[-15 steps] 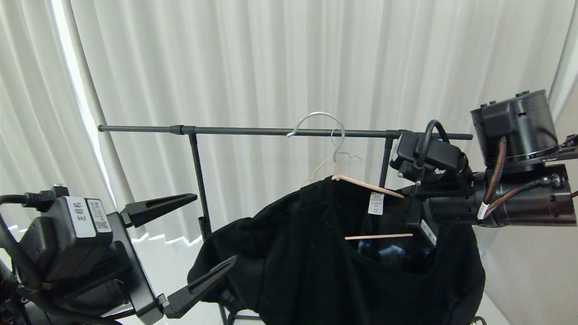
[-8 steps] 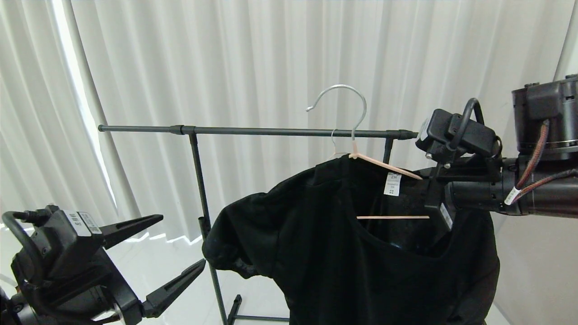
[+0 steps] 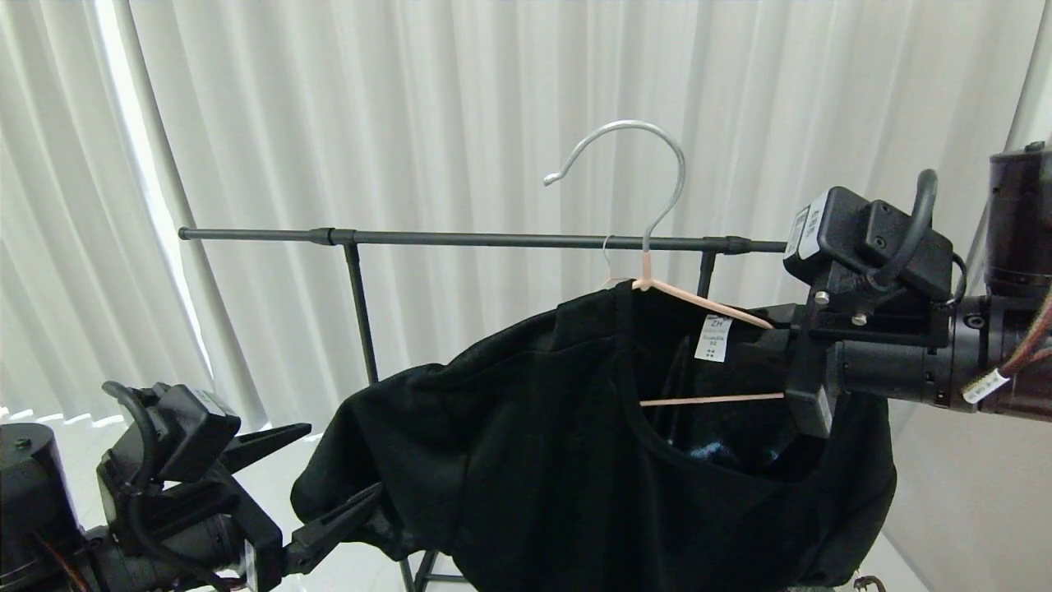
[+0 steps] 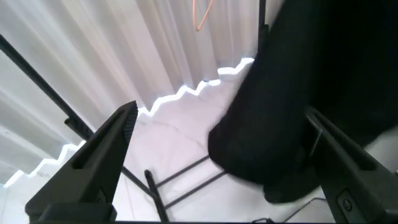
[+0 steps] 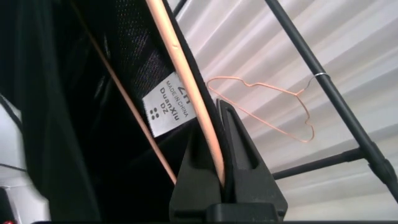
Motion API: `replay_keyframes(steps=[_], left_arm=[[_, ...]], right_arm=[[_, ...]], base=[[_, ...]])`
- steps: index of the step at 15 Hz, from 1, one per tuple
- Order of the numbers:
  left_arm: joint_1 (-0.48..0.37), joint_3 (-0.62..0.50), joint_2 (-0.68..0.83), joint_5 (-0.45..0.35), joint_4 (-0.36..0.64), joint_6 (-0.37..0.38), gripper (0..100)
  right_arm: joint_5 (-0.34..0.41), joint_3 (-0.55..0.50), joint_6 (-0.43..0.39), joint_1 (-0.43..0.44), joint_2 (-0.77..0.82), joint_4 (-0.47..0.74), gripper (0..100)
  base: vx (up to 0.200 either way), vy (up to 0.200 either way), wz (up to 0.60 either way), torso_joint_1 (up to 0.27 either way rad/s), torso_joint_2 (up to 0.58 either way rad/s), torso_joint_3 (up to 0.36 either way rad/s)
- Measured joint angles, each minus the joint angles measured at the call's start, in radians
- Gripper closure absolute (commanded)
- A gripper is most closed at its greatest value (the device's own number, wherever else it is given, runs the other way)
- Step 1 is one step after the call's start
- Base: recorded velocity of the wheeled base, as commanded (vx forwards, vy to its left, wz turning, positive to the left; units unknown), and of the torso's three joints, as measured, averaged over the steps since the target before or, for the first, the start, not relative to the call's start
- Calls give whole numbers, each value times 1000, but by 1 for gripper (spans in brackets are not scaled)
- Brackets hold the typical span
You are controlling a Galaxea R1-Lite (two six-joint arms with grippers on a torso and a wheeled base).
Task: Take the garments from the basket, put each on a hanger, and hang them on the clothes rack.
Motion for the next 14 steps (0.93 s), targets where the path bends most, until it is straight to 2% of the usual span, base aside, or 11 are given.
replay_keyframes(steps=[4,6,10,12,13,14], left_arm=[[26,-3,26,5,0,0,100],[90,-1,30,5,0,1,100],[284,-1,45,5,0,8,100],[301,-6,40,4,-1,31,100],[300,-8,36,4,0,54,0],[294,-11,32,5,0,68,0]], right_arm=[[-7,21,1,0,-28,1,100],[-11,42,3,-10,-43,1,100],[-16,64,44,-36,-63,2,100],[-16,65,61,-39,-64,2,100],[-16,66,62,-39,-64,2,100],[-18,67,62,-39,-64,2,100]], base=[[0,0,0,0,0,0],[0,0,0,0,0,0],[0,0,0,0,0,0],[0,0,0,0,0,0],[0,0,0,0,0,0],[0,0,0,0,0,0]])
